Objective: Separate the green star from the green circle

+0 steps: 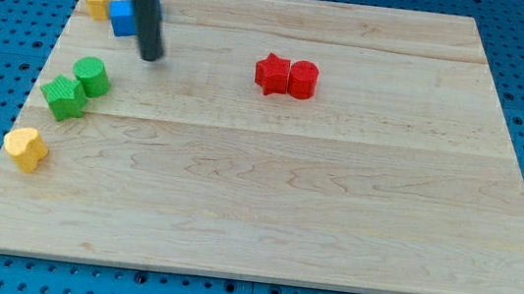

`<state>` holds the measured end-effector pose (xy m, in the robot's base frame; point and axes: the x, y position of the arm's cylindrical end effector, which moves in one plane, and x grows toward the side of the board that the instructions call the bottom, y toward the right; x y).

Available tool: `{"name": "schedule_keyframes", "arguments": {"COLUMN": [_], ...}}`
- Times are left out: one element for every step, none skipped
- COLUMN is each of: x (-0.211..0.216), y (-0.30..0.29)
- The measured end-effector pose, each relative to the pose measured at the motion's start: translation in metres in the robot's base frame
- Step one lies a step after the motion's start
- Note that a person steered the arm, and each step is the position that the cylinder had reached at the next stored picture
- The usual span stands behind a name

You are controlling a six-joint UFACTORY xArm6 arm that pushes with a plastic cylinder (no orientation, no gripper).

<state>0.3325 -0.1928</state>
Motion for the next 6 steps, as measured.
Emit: {"name": "schedule_keyframes", "arguments": {"x": [0.009, 0.087, 0.099, 0.087, 0.068, 0.074], "y": [-0.088, -0.1, -0.049, -0.028, 0.015, 0.026]}}
